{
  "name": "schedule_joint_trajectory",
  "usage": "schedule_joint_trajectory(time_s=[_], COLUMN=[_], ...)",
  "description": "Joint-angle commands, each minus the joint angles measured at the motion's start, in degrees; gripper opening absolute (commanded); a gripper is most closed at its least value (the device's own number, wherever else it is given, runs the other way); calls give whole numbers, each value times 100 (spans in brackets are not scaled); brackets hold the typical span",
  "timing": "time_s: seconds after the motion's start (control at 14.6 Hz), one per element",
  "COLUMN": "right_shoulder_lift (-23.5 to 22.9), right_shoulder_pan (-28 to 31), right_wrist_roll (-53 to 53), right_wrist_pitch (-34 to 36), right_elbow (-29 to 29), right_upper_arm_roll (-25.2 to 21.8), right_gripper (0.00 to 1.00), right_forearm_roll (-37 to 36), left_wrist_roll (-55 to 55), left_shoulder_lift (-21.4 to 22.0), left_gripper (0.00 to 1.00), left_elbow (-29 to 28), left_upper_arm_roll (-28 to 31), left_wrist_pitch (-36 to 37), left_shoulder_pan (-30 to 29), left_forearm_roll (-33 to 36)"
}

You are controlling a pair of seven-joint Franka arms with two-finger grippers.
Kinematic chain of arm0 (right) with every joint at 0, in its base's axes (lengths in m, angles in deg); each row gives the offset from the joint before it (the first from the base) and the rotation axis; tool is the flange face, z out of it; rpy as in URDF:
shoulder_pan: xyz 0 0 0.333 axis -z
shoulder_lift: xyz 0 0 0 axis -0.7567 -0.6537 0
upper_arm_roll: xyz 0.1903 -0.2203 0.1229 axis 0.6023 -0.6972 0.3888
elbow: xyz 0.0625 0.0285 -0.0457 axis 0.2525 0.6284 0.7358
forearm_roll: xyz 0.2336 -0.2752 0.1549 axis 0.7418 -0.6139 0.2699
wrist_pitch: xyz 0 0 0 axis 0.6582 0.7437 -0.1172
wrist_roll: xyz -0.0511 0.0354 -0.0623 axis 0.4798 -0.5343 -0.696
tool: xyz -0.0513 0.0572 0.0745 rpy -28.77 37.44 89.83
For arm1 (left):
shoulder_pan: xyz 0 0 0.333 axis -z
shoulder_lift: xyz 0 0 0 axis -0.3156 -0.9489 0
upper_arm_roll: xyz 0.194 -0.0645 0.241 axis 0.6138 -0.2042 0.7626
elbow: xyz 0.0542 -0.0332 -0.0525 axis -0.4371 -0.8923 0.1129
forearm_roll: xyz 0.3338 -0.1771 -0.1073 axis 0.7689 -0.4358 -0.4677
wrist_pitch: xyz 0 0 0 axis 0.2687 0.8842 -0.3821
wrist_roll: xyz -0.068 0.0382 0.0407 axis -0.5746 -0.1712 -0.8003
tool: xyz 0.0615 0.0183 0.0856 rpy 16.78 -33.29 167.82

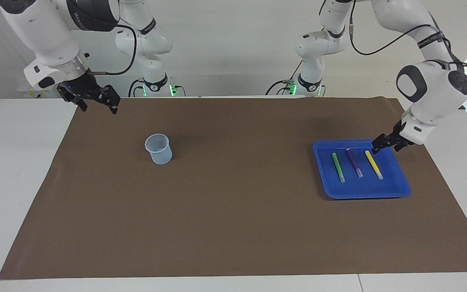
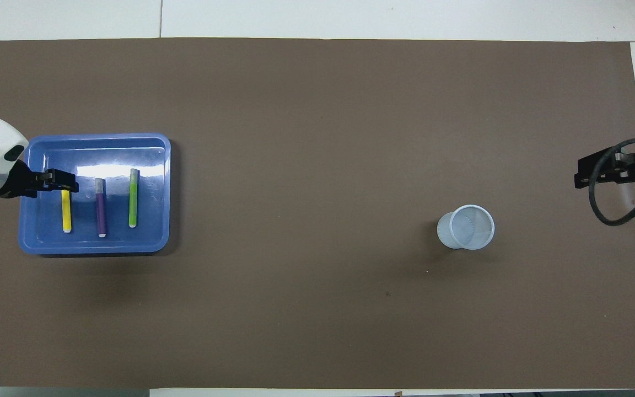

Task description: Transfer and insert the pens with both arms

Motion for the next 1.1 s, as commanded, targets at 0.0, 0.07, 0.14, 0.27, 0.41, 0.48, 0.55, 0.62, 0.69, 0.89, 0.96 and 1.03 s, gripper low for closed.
schedule_joint_trajectory(time_s=[0.0,0.07,0.14,0.27,0.41,0.48,0.55,0.62,0.69,0.89,0.96,1.03], right_shoulder_lift=[93,93,84,92,93,101,101,101,101,93,93,101], right_shoulder_pan=[68,85,111,59,33,15,-81,-151,-161,-196,-179,-178], right_wrist_roll=[33,42,50,59,173,330,419,437,420,367,332,271], right_wrist_pitch=[33,-28,-107,-116,-81,-72,-81,-72,-98,-212,-326,-432], right_elbow=[82,82,82,82,90,90,90,99,90,99,177,204], right_upper_arm_roll=[23,22,14,22,57,66,119,119,128,119,110,119], right_gripper=[100,100,100,100,100,100,100,100,100,100,100,100], right_forearm_roll=[-8,-8,-8,-8,-8,1,1,1,1,691,1122,1291], left_wrist_roll=[-158,-167,-167,-167,-167,-167,-167,-167,-167,-167,-167,-167], left_shoulder_lift=[-206,-260,-278,-391,-497,-515,-515,-524,-524,-533,-533,-533], left_gripper=[92,91,89,85,79,74,72,70,67,50,43,37], left_elbow=[-29,-29,-21,23,76,76,76,85,76,76,76,76], left_upper_arm_roll=[-19,-19,-19,-19,-19,-19,-19,-19,-19,-28,-28,-28], left_wrist_pitch=[-224,-259,-277,-321,-382,-383,-383,-400,-400,-418,-426,-427], left_shoulder_pan=[-48,-57,-66,-66,-66,-66,-66,-75,-83,-136,-136,-136], left_forearm_roll=[143,205,205,214,214,301,372,364,364,364,364,364])
